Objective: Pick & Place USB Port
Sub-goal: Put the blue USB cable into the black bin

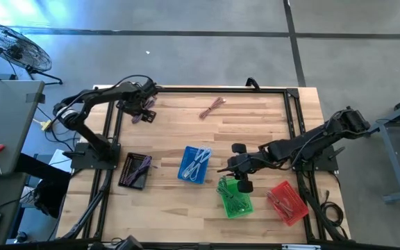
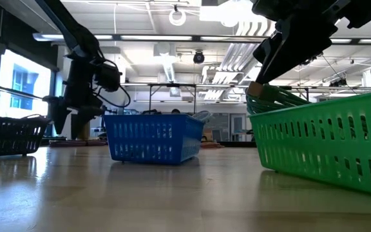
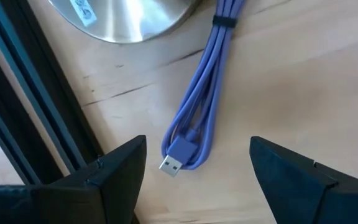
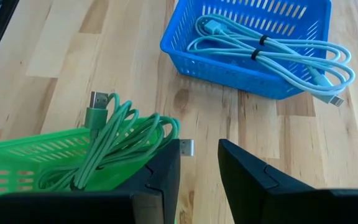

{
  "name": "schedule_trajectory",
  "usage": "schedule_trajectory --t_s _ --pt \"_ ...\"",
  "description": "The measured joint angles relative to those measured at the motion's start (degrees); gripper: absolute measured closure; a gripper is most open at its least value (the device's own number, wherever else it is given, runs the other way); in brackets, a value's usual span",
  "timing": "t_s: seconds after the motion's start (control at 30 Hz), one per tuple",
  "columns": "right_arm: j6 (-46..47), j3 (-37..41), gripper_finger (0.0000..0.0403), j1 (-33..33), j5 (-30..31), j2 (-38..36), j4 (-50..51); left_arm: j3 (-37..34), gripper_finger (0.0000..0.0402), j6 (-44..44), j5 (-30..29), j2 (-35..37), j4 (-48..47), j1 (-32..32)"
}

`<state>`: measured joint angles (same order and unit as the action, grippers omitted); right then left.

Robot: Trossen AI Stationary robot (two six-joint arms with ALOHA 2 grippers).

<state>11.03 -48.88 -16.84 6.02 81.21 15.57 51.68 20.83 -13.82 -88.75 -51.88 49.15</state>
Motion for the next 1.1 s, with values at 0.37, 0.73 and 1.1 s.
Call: schedule_trajectory --t_s 0.37,0.73,1.1 --pt "0.4 0.0 0.0302 0.0 -0.2 0.0 0.0 0.2 0.0123 -1.3 0.0 -7.6 2.6 0.0" --pt "0.5 0.0 0.0302 0.0 -0.2 0.0 -0.2 0.2 0.0321 -1.1 3.2 -9.3 3.3 -0.1" --pt "0.5 0.0 0.0302 -0.1 -0.4 0.0 -0.2 0.0 0.0392 -2.8 5.3 -7.6 2.4 -2.9"
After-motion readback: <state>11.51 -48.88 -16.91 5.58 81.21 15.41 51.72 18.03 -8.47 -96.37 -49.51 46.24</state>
